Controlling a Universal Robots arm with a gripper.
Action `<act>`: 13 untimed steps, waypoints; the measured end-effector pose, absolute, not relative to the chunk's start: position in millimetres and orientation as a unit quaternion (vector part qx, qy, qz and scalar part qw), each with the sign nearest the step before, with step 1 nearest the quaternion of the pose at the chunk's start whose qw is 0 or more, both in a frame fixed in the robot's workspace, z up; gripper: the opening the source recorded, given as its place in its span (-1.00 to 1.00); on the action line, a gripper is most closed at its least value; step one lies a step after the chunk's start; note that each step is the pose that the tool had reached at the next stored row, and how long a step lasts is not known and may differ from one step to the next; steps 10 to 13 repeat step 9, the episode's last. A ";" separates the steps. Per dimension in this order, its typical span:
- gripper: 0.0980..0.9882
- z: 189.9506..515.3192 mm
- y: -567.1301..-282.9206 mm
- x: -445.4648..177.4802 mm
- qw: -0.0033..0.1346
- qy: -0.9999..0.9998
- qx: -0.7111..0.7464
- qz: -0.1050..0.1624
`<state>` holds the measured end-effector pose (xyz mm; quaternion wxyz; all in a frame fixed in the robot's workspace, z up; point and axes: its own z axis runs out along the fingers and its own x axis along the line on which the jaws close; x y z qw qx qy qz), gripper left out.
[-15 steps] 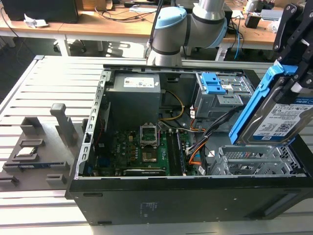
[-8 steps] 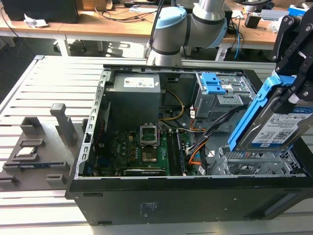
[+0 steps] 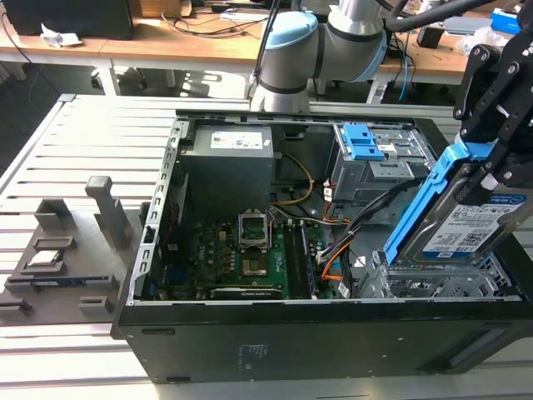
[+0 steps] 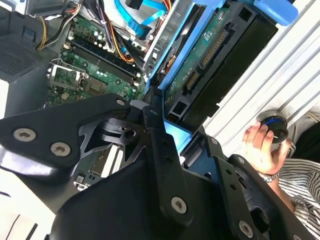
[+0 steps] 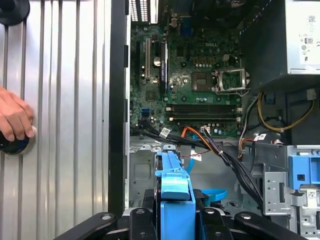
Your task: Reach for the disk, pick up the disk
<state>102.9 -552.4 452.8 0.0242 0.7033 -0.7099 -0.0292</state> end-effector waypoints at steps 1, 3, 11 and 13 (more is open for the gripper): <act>-0.40 451.6 -552.4 102.9 0.024 -0.710 0.703 -0.029; -0.40 450.3 -552.4 102.9 0.024 -0.710 0.703 -0.029; -0.40 450.0 -552.4 102.9 0.024 -0.710 0.703 -0.029; -0.40 450.0 -552.4 102.9 0.024 -0.710 0.703 -0.029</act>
